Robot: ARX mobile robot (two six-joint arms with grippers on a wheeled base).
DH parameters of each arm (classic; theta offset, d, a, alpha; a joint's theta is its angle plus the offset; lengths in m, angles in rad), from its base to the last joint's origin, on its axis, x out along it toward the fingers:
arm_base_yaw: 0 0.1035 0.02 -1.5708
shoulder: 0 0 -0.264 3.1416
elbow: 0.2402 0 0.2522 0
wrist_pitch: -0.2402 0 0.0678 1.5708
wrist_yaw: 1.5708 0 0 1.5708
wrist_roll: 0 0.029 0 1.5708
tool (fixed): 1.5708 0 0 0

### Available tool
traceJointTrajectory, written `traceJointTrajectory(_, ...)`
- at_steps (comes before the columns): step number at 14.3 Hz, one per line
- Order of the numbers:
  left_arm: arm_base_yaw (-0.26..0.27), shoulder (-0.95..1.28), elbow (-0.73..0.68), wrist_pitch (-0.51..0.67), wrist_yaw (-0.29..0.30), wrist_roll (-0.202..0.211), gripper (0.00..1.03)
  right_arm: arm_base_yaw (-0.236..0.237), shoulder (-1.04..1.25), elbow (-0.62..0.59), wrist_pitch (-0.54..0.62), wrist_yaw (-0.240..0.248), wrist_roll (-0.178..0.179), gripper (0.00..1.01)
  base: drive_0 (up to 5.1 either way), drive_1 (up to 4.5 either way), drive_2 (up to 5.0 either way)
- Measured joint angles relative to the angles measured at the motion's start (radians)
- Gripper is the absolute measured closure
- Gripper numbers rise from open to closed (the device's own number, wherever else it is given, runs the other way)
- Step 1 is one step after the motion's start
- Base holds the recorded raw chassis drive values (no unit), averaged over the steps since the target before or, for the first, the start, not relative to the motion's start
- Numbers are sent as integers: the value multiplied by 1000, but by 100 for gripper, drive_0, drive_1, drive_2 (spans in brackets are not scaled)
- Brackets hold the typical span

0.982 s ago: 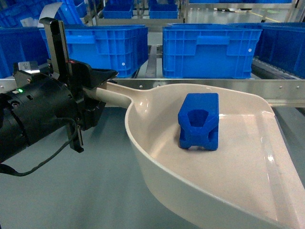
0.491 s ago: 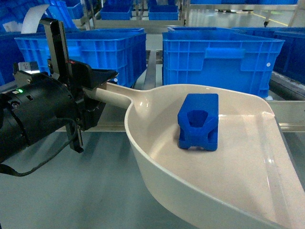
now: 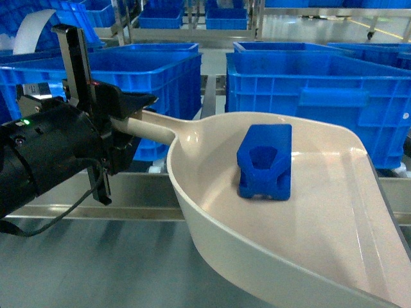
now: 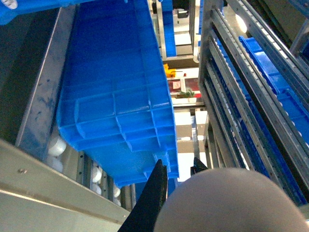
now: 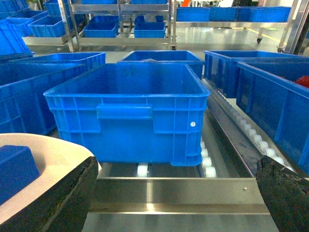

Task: Place part in tray to right shelf

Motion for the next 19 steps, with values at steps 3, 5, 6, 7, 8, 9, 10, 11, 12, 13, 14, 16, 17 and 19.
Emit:
traceJointTrajectory(3,-1,0,0,3,2,1,91,0,0,0,3,0,0,3,-6,377,-389)
traceJointTrajectory(5,0,0,1,1,-1,0,91,0,0,0,3,0,0,3,-6,377,-389)
traceJointTrajectory(6,0,0,1,0,3,0,91,0,0,0,3,0,0,3,-6,377,-389)
traceJointTrajectory(7,0,0,1,0,2,0,91,0,0,0,3,0,0,3,-6,377,-389)
traceJointTrajectory(8,0,0,1,1,2,0,91,0,0,0,3,0,0,3,-6,377,-389)
traceJointTrajectory(9,0,0,1,0,2,0,91,0,0,0,3,0,0,3,-6,377,-389)
traceJointTrajectory(10,0,0,1,0,2,0,91,0,0,0,3,0,0,3,-6,377,-389)
traceJointTrajectory(11,0,0,1,0,2,0,91,0,0,0,3,0,0,3,-6,377,-389)
traceJointTrajectory(12,0,0,1,0,2,0,91,0,0,0,3,0,0,3,-6,377,-389)
traceJointTrajectory(13,0,0,1,0,2,0,91,0,0,0,3,0,0,3,-6,377,-389)
traceJointTrajectory(14,0,0,1,0,2,0,91,0,0,0,3,0,0,3,-6,377,-389)
traceJointTrajectory(16,0,0,1,0,2,0,91,0,0,0,3,0,0,3,0,0,0)
traceJointTrajectory(17,0,0,1,0,2,0,91,0,0,0,3,0,0,3,0,0,0)
traceJointTrajectory(19,0,0,1,0,2,0,91,0,0,0,3,0,0,3,0,0,0)
